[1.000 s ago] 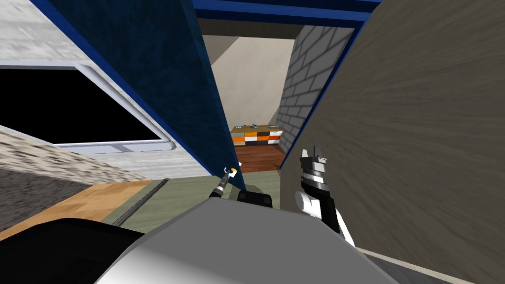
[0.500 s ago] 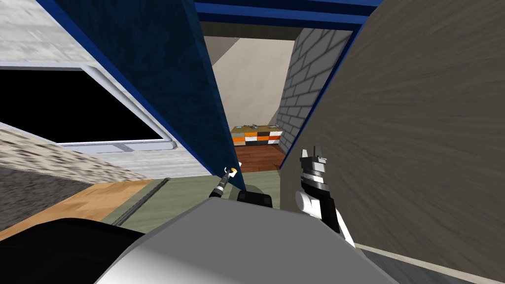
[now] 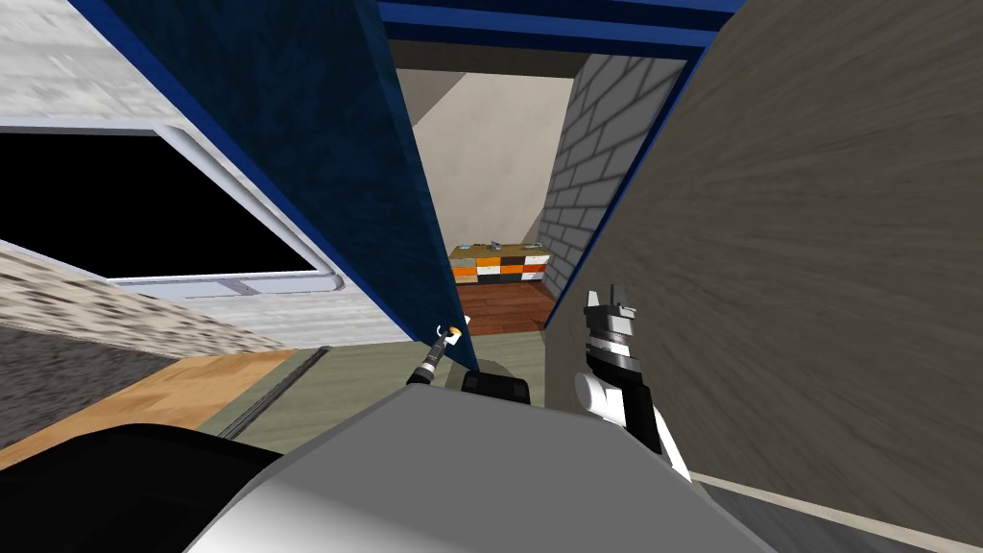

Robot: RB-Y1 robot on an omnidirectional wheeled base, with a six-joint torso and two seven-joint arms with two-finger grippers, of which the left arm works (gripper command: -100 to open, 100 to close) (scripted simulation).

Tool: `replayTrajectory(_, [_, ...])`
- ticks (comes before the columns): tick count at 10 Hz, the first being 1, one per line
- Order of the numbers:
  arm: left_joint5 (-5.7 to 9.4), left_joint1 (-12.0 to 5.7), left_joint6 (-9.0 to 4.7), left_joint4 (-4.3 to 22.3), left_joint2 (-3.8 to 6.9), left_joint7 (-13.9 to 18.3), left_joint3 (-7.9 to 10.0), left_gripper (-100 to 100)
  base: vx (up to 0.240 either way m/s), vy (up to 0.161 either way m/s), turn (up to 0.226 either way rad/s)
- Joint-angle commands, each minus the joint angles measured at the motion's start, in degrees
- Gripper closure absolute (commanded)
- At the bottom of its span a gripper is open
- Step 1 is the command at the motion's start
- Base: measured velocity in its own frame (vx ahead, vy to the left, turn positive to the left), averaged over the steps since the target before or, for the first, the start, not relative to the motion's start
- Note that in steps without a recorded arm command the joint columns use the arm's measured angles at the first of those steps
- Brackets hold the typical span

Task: Pull the door open

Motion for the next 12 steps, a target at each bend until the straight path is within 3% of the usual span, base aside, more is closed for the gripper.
replayTrajectory(1, [-0.3,0.1,0.14,2.9,-0.3,-0.4,-0.45,100,0.0,0.0,0.0])
replayTrajectory(12, [-0.33,0.04,0.15,3.6,-0.18,-0.3,-0.49,100,0.0,0.0,0.0])
